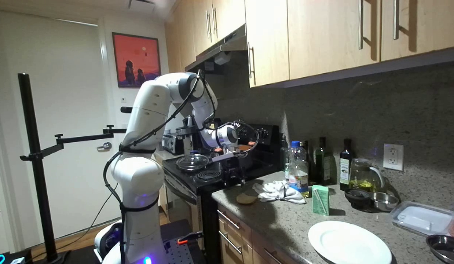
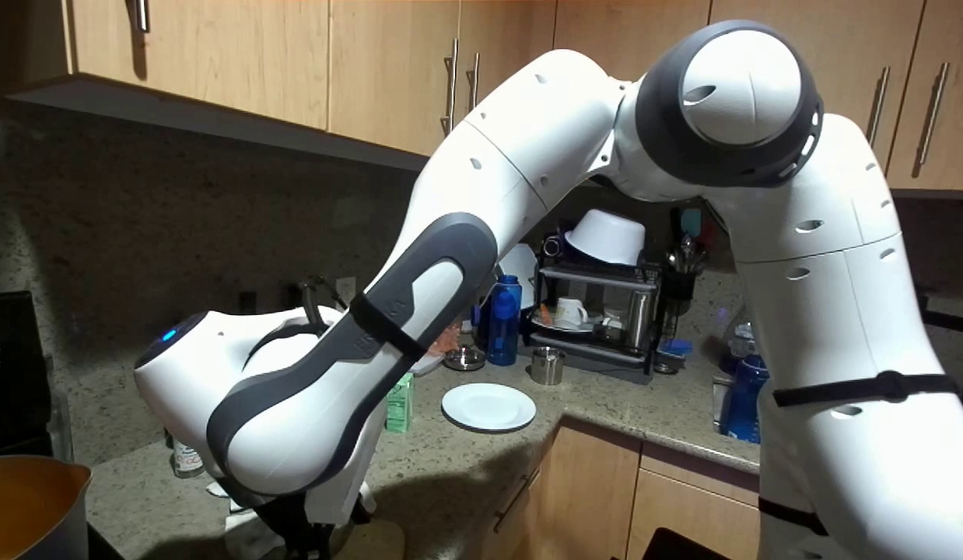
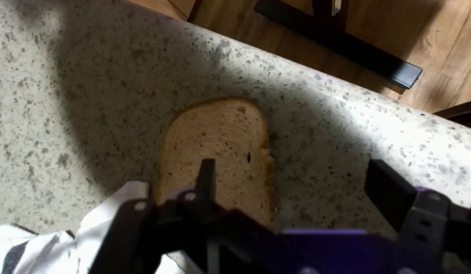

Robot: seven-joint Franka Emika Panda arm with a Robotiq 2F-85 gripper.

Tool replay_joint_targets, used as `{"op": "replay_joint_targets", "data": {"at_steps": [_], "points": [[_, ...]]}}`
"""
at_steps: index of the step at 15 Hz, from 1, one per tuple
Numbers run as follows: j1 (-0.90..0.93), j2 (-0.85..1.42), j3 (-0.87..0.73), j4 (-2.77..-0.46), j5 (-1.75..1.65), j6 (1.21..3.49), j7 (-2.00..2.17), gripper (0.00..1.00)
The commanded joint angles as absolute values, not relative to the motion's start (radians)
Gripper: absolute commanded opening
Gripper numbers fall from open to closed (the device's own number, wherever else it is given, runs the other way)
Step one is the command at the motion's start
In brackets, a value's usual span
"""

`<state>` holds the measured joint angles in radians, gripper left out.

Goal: Pick up the slice of bread from the left side of the counter and place it on the white plate

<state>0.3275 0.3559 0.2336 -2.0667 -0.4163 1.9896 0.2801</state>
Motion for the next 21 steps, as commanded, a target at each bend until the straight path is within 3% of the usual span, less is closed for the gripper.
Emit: {"op": "replay_joint_targets", "data": {"at_steps": [1,14,16,21], "points": [[0.342,0.369,0.209,-2.077,-0.442,2.041,0.284,1.0],[0.358,0.379,0.157,-2.131,-0.507,2.147,0.311,1.0],[0.363,0.386,0.155,-2.128,-0.514,2.147,0.313,0.72],[0.362,0.388,0.154,-2.133,-0.517,2.152,0.312,0.34]]}}
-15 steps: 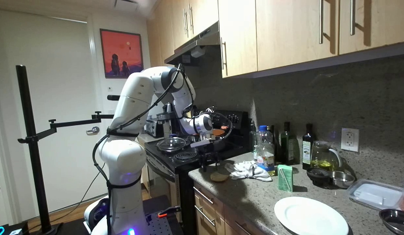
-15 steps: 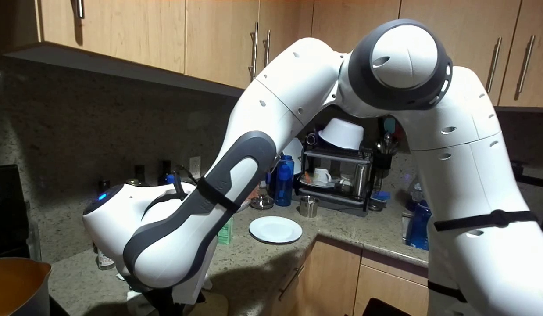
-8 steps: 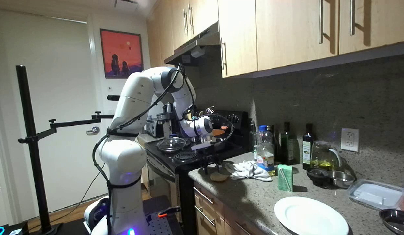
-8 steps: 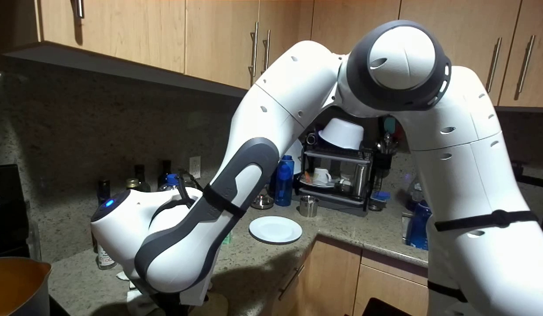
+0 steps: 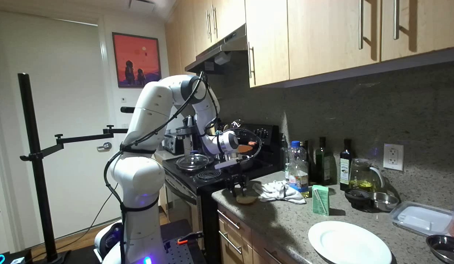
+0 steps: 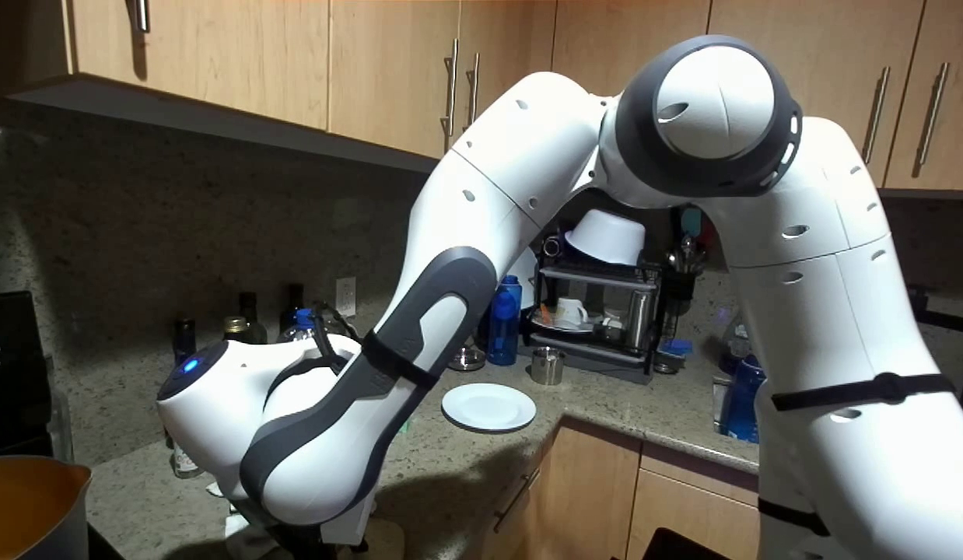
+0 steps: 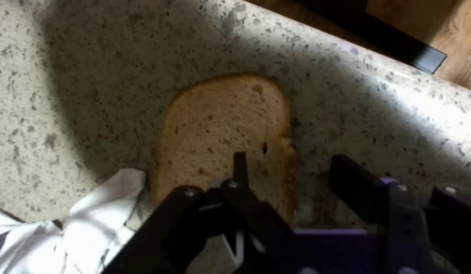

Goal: Pick up the slice of bread from the left side of the counter and place it on the white plate

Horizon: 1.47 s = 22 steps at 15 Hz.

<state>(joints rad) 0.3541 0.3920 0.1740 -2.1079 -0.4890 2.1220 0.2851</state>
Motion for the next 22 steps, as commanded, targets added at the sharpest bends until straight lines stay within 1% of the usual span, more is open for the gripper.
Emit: {"op": "replay_joint_targets", "data": {"at_steps": [1,2,5,6,8,9,16,22], "points": [[0.361,0.388,0.153,-2.135,-0.516,2.154,0.312,0.27],[0.36,0.386,0.151,-2.137,-0.519,2.156,0.315,0.19],[0.358,0.372,0.146,-2.147,-0.517,2.158,0.327,0.02],[0.358,0.366,0.144,-2.15,-0.517,2.158,0.339,0.06],[0.355,0.356,0.141,-2.154,-0.515,2.16,0.356,0.03],[0.354,0.35,0.139,-2.158,-0.514,2.159,0.365,0.05],[0.322,0.297,0.108,-2.177,-0.501,2.184,0.396,0.05],[0.269,0.199,0.078,-2.204,-0.498,2.189,0.405,0.05]]}}
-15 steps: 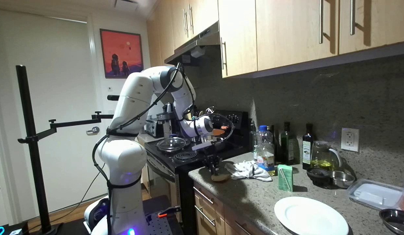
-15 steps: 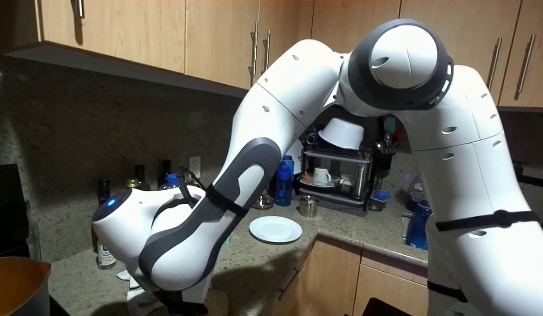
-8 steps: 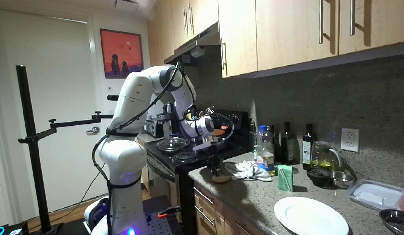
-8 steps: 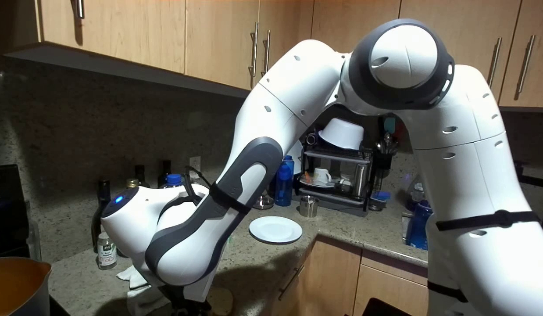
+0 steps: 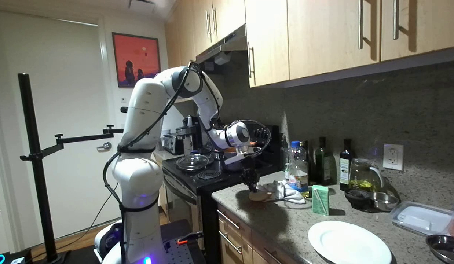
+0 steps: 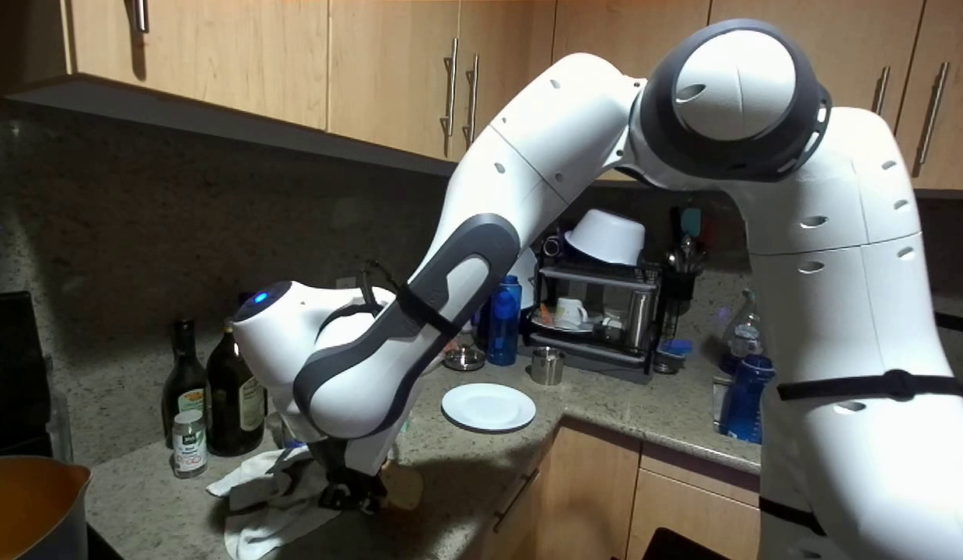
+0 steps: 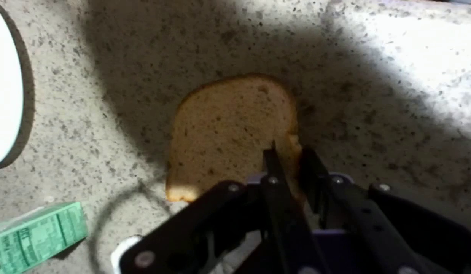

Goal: Pick up the slice of bread from the left side of the counter and place it on the white plate

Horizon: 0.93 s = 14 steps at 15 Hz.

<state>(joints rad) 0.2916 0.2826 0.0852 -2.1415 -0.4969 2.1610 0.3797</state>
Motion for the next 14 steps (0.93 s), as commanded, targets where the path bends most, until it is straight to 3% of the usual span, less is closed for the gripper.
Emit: {"op": "replay_joint_targets", "data": {"at_steps": [1,14], "points": [[0.26,0.184,0.075,-2.21,-0.498,2.187,0.407,0.05],[0.082,-0.229,0.072,-2.567,-0.414,2.255,0.588,0.05]]}}
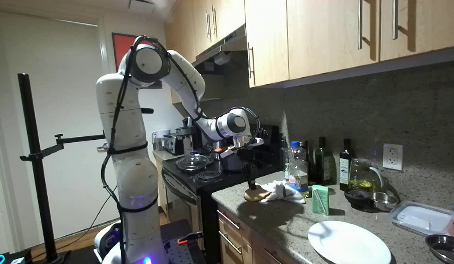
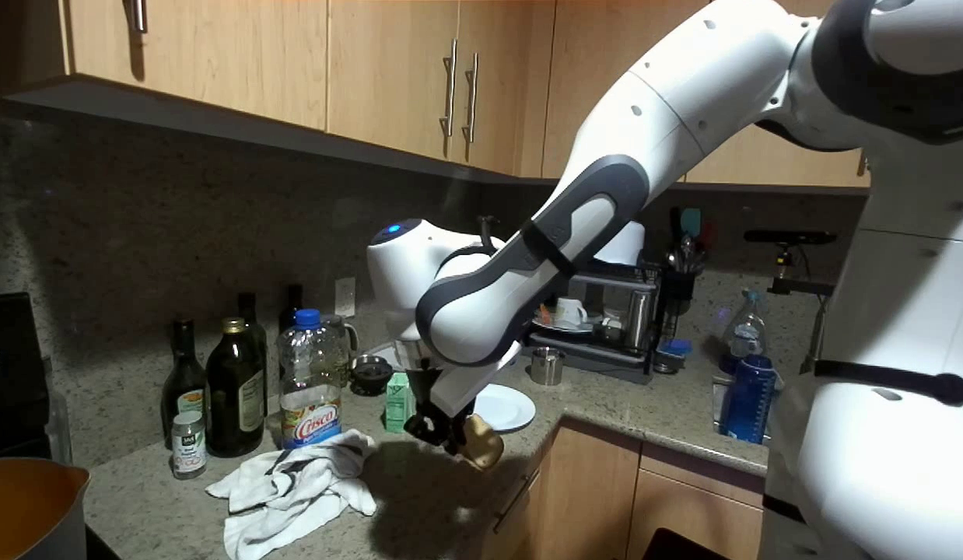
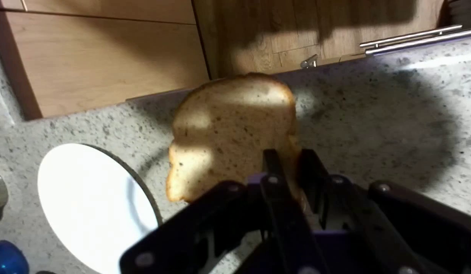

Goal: Pick up the slice of bread from the left side of the counter and place it on the white plate

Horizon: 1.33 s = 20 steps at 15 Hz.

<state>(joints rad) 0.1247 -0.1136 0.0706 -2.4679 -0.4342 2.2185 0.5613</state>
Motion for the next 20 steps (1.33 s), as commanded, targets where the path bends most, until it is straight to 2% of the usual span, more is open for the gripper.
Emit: {"op": "replay_joint_targets", "data": {"at_steps": [1,2,3,8,9,20], "points": [[0.068,-0.252,0.075,-2.582,-0.414,2.256,0.587,0.05],[0.058,-0.271,0.08,-2.593,-0.416,2.259,0.59,0.05],[0.055,-0.197,0.095,-2.534,-0.424,2.228,0.568,0.19],[0.04,-0.246,0.099,-2.566,-0.421,2.233,0.567,0.19],[0.04,-0.246,0.099,-2.567,-0.421,2.234,0.567,0.05],[-0.018,-0.164,0.115,-2.426,-0.516,2.141,0.597,0.05]]}}
